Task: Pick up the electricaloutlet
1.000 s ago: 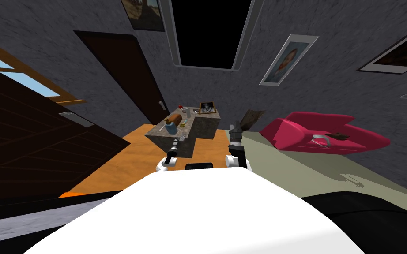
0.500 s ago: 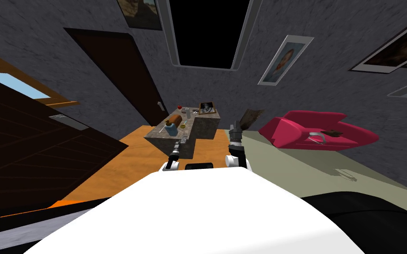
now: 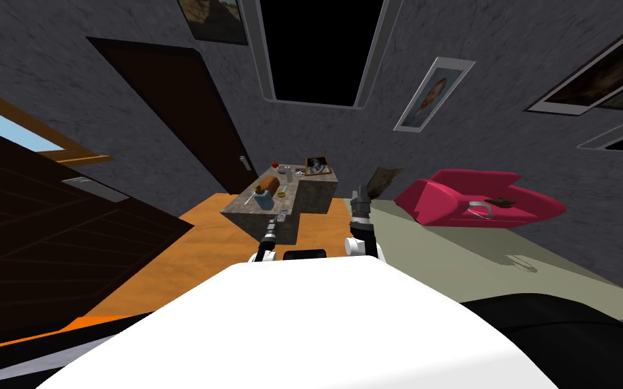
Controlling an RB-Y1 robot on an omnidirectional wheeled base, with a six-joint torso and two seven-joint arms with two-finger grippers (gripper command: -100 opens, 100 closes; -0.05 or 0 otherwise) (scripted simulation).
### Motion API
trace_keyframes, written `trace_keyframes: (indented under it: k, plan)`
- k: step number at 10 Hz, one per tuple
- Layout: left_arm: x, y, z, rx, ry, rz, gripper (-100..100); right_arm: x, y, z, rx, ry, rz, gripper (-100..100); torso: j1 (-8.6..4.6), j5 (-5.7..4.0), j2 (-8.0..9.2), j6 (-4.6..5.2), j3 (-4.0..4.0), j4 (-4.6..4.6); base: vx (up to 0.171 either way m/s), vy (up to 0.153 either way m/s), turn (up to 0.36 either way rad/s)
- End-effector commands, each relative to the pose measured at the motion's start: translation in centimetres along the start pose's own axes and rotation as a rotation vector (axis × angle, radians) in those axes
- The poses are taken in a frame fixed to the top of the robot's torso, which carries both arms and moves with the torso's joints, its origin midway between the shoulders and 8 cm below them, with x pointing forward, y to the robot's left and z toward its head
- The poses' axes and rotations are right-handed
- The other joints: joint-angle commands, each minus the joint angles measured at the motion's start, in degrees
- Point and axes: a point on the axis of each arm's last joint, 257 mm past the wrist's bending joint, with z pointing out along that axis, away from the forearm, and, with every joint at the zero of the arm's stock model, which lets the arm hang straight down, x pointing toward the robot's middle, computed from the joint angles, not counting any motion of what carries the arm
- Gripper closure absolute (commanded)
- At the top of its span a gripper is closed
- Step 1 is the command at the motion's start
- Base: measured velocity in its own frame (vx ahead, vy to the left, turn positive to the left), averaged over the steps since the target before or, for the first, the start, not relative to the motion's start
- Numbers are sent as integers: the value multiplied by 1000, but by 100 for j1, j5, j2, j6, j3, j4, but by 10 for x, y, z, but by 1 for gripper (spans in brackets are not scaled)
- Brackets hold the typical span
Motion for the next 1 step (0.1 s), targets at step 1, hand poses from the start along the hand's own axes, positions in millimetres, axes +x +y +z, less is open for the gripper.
trace_keyframes:
  k: [1]
  plan:
    - [0,0,0,0,0,0,0,0,0,0,0,0,0,0,0,0,0,0,0,0,0,0,0]
